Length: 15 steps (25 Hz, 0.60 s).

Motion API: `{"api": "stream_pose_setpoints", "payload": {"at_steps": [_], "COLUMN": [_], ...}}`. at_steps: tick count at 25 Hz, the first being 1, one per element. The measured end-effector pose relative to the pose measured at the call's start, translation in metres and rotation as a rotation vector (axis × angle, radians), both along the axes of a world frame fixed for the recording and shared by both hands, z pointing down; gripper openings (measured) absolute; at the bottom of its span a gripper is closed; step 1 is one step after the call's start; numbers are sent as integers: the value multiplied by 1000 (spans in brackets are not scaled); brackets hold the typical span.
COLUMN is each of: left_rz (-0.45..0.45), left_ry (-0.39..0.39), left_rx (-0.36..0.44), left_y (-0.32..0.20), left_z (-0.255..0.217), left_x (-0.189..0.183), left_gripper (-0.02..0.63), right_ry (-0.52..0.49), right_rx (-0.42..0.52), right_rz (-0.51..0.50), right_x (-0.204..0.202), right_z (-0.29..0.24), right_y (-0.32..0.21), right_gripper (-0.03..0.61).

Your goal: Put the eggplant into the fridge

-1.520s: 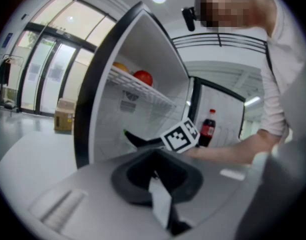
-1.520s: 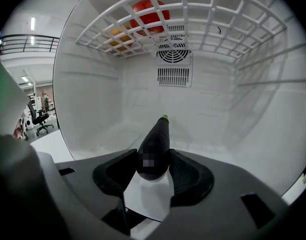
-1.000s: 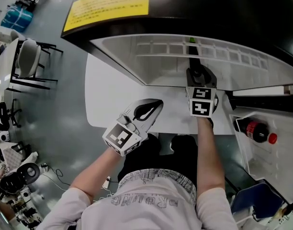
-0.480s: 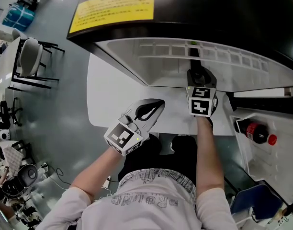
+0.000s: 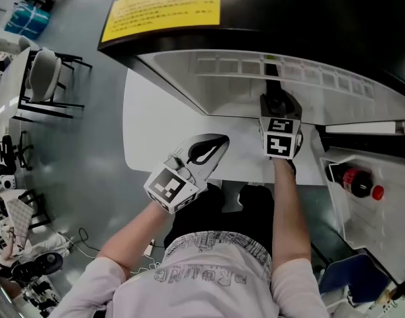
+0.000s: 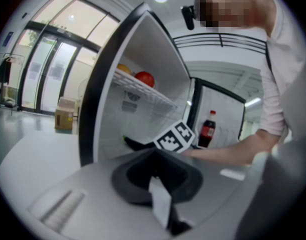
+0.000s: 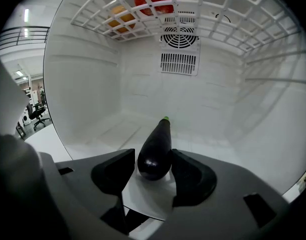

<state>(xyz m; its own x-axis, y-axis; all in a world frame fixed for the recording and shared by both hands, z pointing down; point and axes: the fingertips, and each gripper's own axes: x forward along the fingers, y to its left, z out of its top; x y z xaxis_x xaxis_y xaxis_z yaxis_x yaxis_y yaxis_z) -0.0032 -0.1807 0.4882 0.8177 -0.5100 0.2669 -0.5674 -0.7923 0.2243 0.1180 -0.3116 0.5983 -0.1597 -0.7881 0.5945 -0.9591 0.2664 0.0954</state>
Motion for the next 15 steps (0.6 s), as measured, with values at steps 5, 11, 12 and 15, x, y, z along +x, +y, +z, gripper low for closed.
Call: {"api": "stream_pose_setpoints", "payload": {"at_steps": [5,11,12,15], "left_rz": [-1,0,1,1], "left_ry": [1,0,2,7], "left_rx": [2,-1,0,7], "left_y": [3,9,10,11], "left_z": [-3,-7,-8,-15], "left_x": [-2,-1,-1,2], "left_gripper": [6,6,6,6], "right_ry": [-11,-19,-20,-28], "right_rx": [9,31,33,42], "right_rz": [8,6,7,0], "right_x": [0,2,2,1], "right_z": [-4,-15,-17,-28], "right_y": [1,5,7,12], "right_gripper": [235,236,236,236]}}
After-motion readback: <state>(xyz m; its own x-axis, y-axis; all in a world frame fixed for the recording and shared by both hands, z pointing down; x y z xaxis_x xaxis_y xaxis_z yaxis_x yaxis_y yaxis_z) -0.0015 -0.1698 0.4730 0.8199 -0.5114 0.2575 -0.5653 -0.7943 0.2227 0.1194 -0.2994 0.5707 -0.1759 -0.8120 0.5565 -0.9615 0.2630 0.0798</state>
